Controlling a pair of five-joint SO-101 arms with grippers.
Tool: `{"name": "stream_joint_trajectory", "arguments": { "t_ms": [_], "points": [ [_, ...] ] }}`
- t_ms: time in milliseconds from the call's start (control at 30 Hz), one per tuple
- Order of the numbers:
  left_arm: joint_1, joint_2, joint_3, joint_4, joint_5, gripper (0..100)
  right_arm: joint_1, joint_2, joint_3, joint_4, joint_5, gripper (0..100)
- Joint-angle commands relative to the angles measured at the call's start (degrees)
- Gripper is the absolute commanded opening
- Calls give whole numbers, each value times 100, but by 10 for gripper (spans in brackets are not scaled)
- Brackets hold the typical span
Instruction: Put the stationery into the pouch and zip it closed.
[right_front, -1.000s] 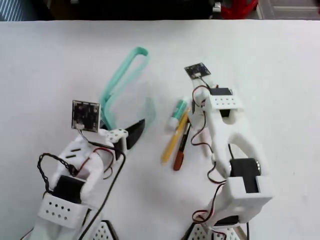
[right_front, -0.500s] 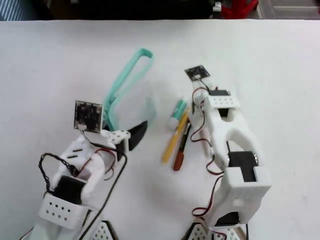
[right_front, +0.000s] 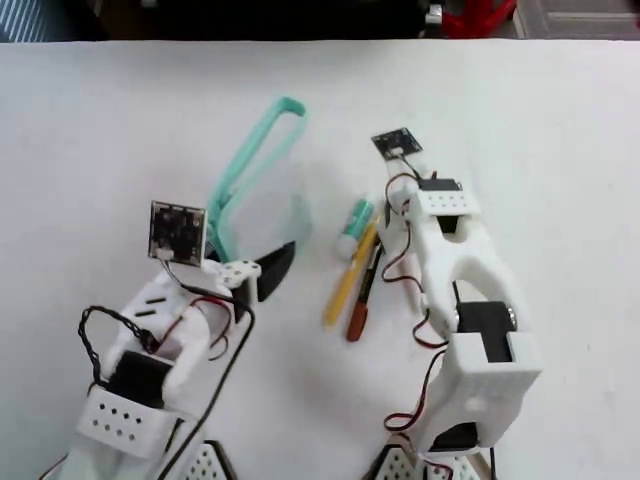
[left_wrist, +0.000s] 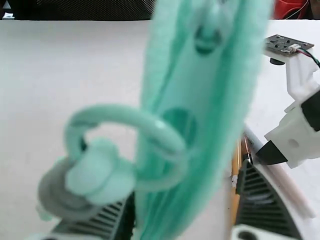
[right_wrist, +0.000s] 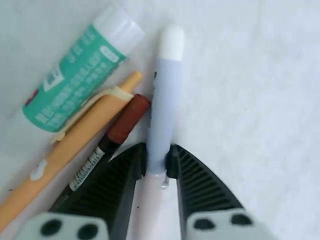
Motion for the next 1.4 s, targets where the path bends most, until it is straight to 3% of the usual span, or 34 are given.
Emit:
{"name": "stream_joint_trajectory", "arguments": {
  "t_ms": [0,400,1167,1367],
  "points": [
    [75,48,-44,-53,35,293,75,-13,-141,31,9,18],
    [75,48,-35,-62,35,293,48,-286,-220,22,44,18],
    [75,48,79,-158,35,293,110,-4576,-18,1165,0,18],
    [75,48,79,-158,35,293,-22,-6097,571,954,18,18]
  ]
}}
